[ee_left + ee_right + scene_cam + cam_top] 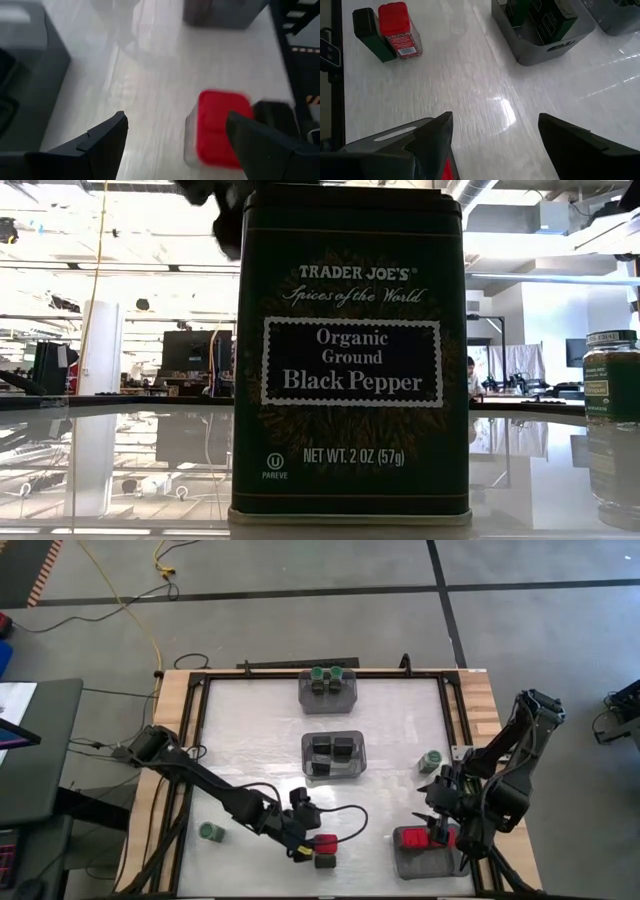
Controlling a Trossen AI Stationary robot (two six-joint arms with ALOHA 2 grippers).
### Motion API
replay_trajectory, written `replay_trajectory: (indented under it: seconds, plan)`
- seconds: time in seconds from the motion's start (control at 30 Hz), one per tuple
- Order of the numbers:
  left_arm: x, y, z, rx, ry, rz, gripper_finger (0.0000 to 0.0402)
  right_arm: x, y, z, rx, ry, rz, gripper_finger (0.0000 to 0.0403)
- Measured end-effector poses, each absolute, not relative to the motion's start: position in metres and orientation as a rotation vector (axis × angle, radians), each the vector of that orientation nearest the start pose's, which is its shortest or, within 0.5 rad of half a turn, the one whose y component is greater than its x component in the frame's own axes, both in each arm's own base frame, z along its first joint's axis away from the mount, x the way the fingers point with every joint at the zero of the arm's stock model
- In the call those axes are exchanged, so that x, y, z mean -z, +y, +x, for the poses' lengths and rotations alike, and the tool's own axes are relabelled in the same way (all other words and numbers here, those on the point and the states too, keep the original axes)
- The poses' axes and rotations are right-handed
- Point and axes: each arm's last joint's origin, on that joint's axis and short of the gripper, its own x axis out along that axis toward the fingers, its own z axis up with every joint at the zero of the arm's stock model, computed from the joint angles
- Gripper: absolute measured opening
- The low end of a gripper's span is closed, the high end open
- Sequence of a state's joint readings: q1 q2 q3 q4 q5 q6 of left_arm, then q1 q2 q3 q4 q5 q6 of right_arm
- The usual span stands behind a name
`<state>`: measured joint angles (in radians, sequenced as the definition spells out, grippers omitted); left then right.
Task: Sort spices by type
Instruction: Put the red seasoning can into the bottom black bin
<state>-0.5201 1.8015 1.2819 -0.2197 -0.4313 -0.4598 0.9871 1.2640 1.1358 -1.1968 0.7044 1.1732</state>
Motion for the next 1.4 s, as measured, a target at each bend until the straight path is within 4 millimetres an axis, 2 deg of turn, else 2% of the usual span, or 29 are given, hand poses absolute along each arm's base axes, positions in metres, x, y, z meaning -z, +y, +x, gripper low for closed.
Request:
replay_trajectory:
  seconds: [0.13, 0.33, 0.6, 0.77, 1.17, 1.4]
  plan:
    - [-0.237, -0.186, 0.35, -0.047, 0.63, -0.08, 0.0322, -0.296, 0.167, 0.133, 0.275, 0.83, 0.097, 0.0322]
    - [-0.232, -0.188, 0.344, -0.052, 0.693, -0.09, 0.0322, -0.296, 0.167, 0.133, 0.274, 0.829, 0.097, 0.0322]
    - [-0.225, -0.204, 0.326, -0.018, 0.792, -0.057, 0.0322, -0.296, 0.167, 0.133, 0.274, 0.829, 0.098, 0.0322]
    - [-0.219, -0.206, 0.318, -0.053, 0.851, -0.079, 0.0322, -0.296, 0.167, 0.133, 0.274, 0.829, 0.097, 0.0322]
    - [-0.211, -0.206, 0.318, -0.073, 0.826, -0.155, 0.0322, -0.296, 0.167, 0.133, 0.273, 0.83, 0.095, 0.0322]
    - [-0.187, -0.216, 0.333, -0.031, 0.799, -0.188, 0.0322, -0.296, 0.168, 0.133, 0.272, 0.827, 0.102, 0.0322]
